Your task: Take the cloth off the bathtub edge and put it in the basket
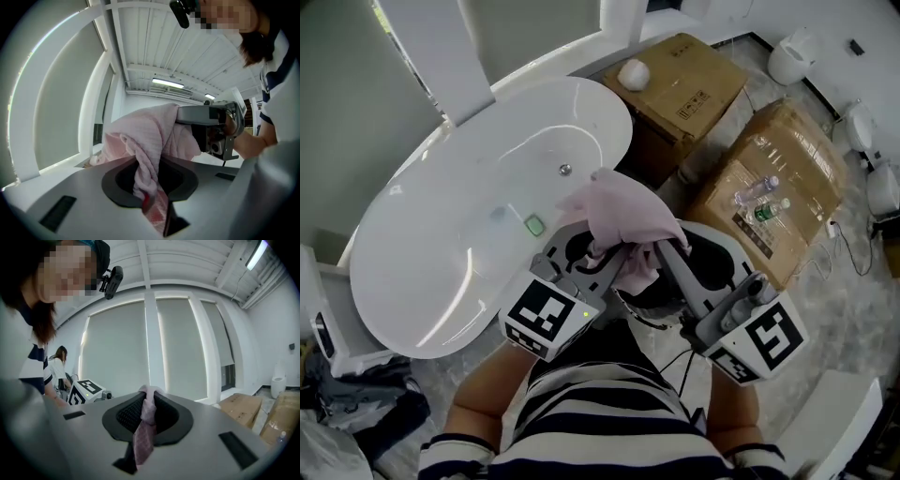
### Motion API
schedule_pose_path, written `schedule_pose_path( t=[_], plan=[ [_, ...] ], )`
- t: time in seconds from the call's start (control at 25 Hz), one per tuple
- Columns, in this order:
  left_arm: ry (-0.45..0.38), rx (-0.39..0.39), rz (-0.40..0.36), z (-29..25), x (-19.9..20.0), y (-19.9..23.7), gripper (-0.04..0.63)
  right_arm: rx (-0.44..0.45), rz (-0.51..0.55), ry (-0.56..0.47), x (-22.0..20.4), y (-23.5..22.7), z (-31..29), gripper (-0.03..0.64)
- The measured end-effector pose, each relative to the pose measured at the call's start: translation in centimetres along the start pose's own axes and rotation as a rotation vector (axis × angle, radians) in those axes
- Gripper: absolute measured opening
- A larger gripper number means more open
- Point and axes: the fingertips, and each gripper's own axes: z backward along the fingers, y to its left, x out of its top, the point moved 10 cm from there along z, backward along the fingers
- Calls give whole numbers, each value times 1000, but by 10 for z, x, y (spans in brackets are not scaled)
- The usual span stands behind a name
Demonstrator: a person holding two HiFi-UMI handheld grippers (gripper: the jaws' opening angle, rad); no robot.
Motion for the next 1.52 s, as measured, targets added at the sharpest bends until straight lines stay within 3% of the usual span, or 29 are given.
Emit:
schedule_pose_path(
  t=[0.4, 0.76, 1.08, 1.52],
  plan=[
    [-20, -295, -67, -68, 29, -33, 84, -294, -8, -78, 11, -18, 66, 57],
    [63, -513, -74, -113, -1, -68, 84, -529, -68, -34, -26, -17, 111, 57],
    [266, -593, -80, -136, -69, -86, 84, -613, -175, 59, -103, -22, 130, 57],
    [504, -587, -127, -151, -168, -89, 84, -637, -344, 223, -205, -31, 125, 57]
  ],
)
